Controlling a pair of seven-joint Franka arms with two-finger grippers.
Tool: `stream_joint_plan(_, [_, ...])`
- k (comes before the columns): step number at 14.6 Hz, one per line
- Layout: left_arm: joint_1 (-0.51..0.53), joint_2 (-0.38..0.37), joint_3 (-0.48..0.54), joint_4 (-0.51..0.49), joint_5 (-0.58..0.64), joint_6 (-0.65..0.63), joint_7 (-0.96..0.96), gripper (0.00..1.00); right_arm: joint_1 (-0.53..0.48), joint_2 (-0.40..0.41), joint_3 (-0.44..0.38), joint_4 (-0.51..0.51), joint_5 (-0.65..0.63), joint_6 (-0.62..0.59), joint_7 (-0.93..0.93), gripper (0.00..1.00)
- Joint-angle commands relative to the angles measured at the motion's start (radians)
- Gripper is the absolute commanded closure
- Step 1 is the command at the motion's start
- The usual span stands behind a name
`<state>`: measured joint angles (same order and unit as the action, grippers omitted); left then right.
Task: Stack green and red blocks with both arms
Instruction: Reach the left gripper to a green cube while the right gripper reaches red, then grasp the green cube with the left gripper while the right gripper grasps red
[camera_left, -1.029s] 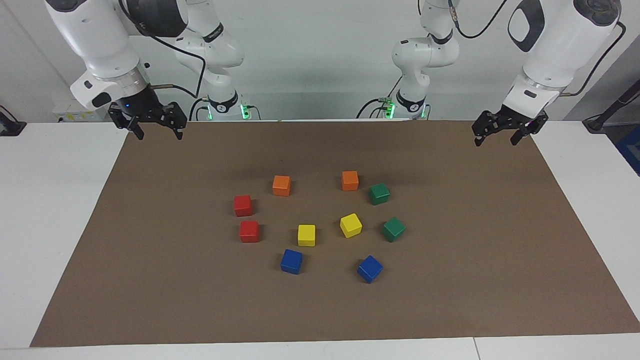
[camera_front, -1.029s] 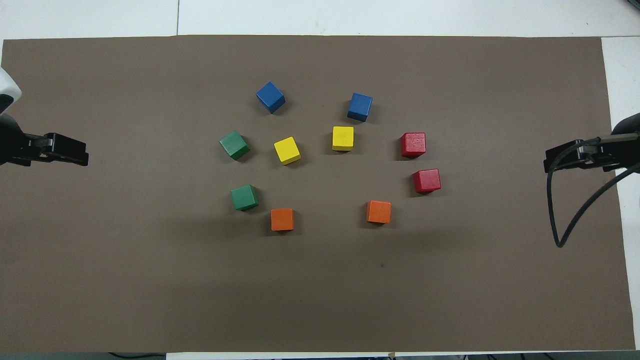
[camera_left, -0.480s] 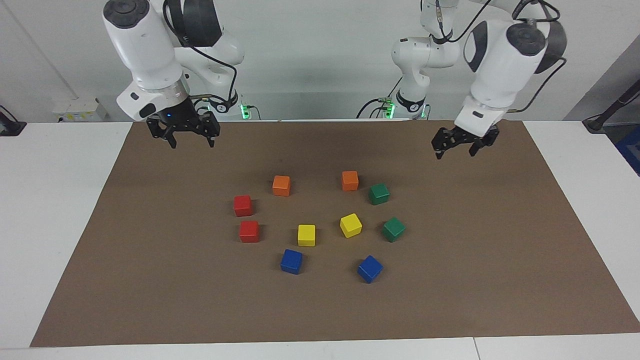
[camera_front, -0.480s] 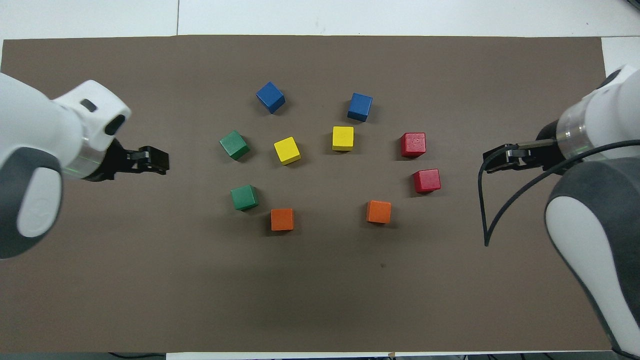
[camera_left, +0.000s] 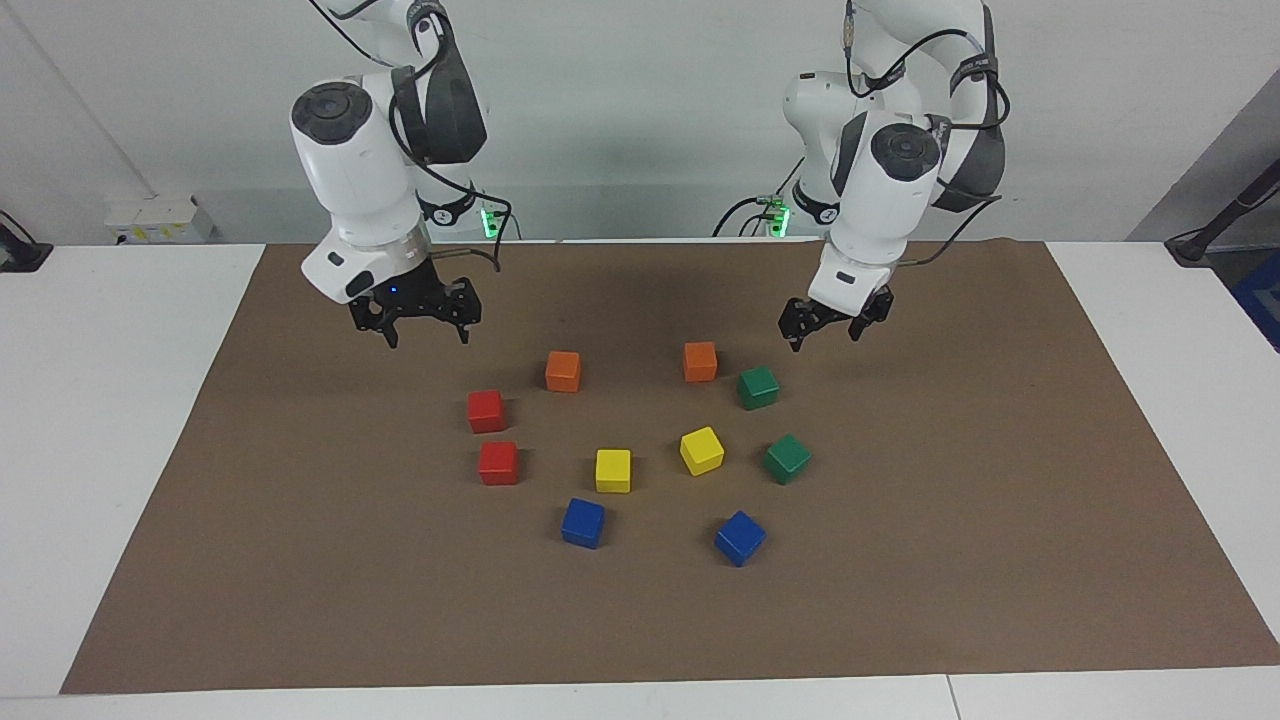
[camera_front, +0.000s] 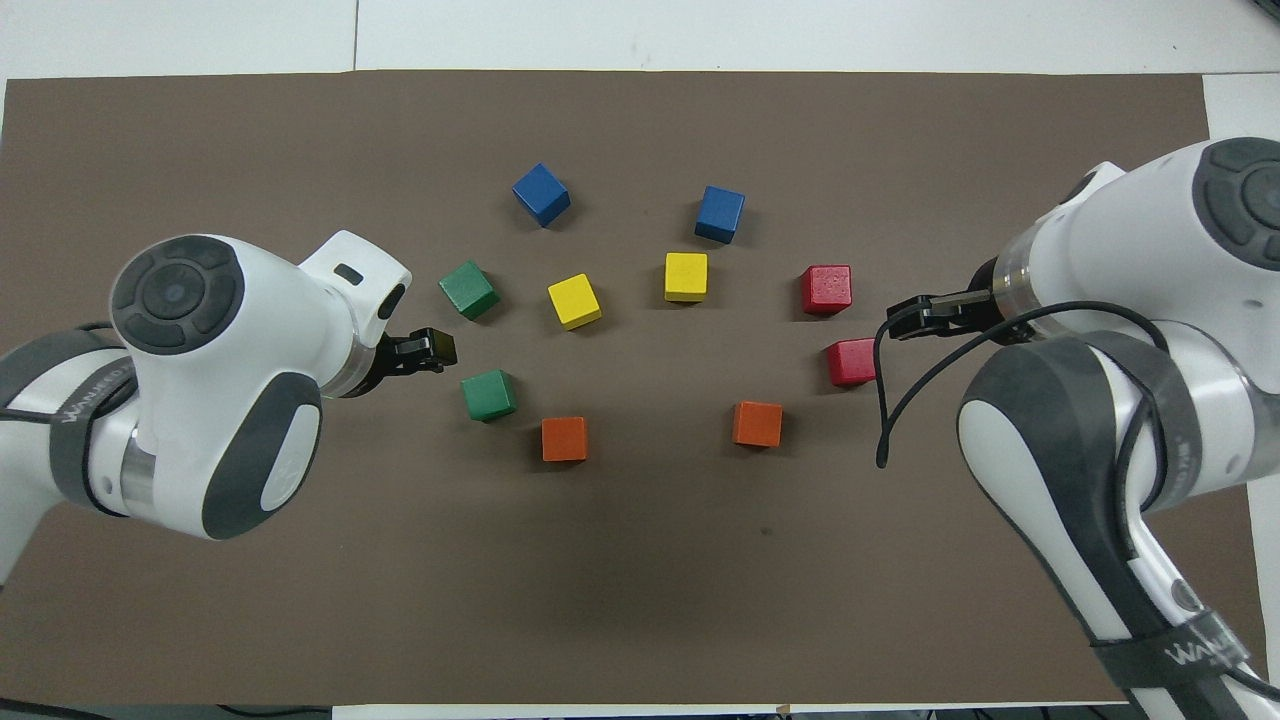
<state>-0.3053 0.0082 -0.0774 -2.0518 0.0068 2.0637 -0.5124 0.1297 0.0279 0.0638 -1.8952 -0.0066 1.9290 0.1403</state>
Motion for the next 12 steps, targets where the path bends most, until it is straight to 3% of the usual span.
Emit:
stream_joint_plan(1, [-0.041,0.041,0.015,-0.039,-0.002,0.094,-0.051,0.00,0.004,0.050,0.001,-0.010,0.014,0.059,0.043,0.00])
stream_joint_plan(4, [-0.075,0.091,0.015,-0.048,-0.002,0.170,-0.164,0.00,0.022,0.092,0.001,-0.013,0.036,0.090,0.071,0.00])
stream_joint_plan(12, [-0.118,0.108,0.015,-0.114,-0.002,0.253,-0.204,0.00,0.037,0.122,0.001,-0.105,0.036,0.226,0.079,0.00])
